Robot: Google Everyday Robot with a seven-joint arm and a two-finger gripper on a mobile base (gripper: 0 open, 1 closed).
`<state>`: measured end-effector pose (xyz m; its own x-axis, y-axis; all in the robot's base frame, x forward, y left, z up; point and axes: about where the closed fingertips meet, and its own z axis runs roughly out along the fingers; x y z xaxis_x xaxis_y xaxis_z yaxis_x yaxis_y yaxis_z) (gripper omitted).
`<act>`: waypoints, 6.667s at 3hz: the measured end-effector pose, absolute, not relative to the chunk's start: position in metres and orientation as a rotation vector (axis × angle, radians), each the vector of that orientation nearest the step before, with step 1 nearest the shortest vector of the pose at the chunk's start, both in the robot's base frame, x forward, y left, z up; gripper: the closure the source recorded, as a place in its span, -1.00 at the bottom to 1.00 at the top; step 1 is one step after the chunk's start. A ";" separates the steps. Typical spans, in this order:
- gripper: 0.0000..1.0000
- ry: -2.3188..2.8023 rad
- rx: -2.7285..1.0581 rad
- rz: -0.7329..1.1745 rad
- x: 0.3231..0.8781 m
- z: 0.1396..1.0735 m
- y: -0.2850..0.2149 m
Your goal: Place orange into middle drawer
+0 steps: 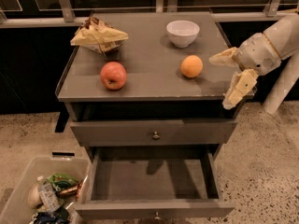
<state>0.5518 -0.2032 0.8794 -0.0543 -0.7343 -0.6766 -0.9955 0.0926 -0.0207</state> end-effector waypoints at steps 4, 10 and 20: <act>-1.00 1.586 -1.700 0.758 0.649 0.871 -0.131; -1.00 1.354 -1.829 0.817 0.709 0.849 0.007; 1.00 1.282 -1.858 0.797 0.687 0.881 0.011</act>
Offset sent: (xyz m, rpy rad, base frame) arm 0.1142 0.0683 0.0003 0.2992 -0.0779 0.1261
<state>0.6868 0.0115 0.8810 0.3109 -0.4938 -0.8121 -0.9467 -0.2361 -0.2189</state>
